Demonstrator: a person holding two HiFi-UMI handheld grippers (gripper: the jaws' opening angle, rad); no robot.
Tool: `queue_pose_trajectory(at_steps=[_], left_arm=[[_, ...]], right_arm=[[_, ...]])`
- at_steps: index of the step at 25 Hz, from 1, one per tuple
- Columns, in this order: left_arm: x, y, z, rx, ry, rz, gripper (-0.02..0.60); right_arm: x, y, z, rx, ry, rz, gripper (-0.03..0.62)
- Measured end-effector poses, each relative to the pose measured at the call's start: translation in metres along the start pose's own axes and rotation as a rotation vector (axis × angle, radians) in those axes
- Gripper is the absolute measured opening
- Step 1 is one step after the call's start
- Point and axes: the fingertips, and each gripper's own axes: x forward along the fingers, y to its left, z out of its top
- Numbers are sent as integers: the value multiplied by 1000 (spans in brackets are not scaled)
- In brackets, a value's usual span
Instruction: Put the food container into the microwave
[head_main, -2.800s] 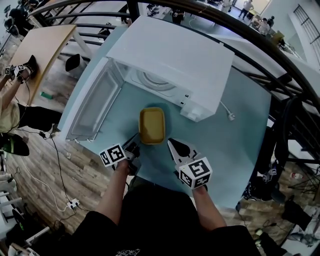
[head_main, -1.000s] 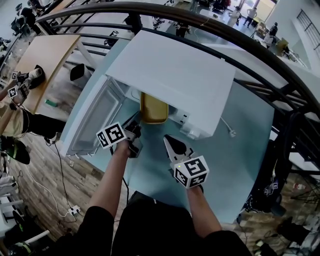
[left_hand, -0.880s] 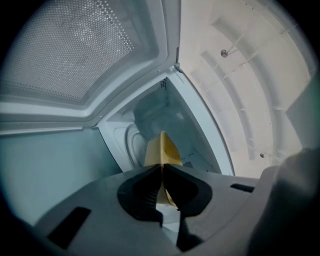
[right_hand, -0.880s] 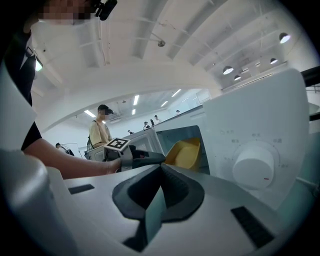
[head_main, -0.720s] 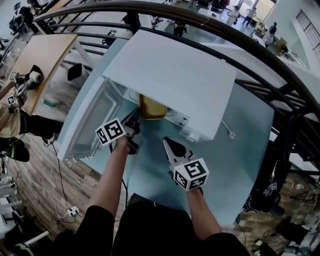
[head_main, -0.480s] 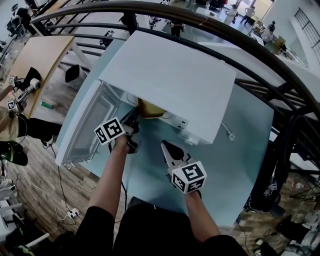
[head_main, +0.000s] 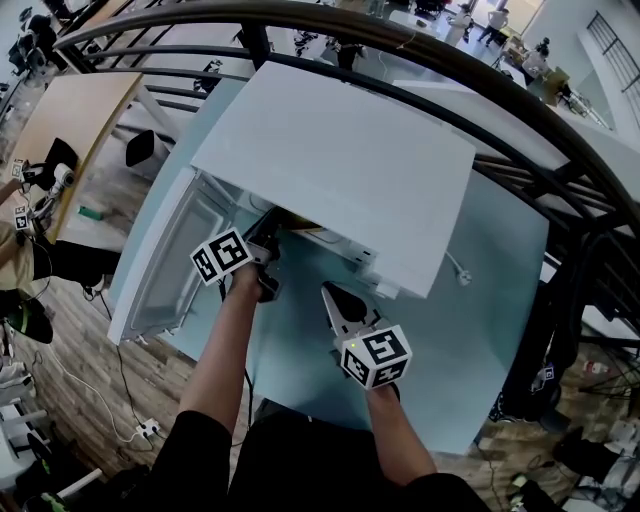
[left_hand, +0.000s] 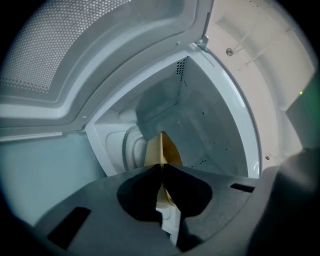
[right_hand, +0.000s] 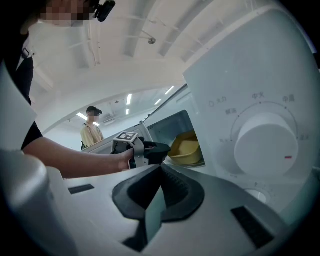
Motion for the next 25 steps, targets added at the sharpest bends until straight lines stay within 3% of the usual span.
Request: queue_pose_trajectory(at_steps=[25], left_arm=[[29, 4, 3, -26, -1, 37, 28]], right_arm=[[-4, -15, 2, 26, -9, -32, 5]])
